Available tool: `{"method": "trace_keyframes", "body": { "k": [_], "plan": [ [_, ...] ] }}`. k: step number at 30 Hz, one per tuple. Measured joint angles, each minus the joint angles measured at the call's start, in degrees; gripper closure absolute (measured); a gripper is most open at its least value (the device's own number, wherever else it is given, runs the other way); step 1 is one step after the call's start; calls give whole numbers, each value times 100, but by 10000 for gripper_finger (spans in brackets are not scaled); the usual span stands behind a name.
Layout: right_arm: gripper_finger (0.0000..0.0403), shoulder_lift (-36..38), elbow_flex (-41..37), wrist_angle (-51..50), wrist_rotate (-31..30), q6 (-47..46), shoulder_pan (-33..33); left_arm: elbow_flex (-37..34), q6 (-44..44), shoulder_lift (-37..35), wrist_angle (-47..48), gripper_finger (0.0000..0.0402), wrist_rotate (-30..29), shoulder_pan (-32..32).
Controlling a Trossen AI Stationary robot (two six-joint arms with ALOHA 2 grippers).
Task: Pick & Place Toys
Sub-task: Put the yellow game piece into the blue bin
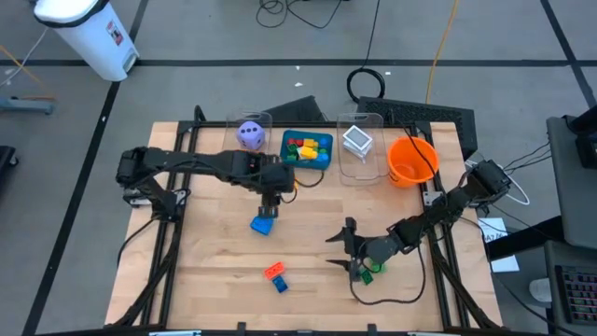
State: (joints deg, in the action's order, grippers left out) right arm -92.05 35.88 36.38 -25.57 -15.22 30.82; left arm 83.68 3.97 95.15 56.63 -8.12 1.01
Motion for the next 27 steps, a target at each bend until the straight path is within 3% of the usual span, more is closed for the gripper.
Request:
{"method": "trace_keyframes", "body": {
  "k": [8,13,19,27],
  "plan": [
    [133,0,-98,28,6,537,-343,0,665,644,-819,98,256,614],
    [133,-2,-421,22,8,235,-415,-2,1303,1269,-848,51,212,943],
    [133,-2,-614,286,12,294,-557,-4,1772,1844,-936,33,210,1144],
    [133,-2,-616,282,60,621,-830,-7,1957,2174,-1098,52,292,1333]
  ]
}}
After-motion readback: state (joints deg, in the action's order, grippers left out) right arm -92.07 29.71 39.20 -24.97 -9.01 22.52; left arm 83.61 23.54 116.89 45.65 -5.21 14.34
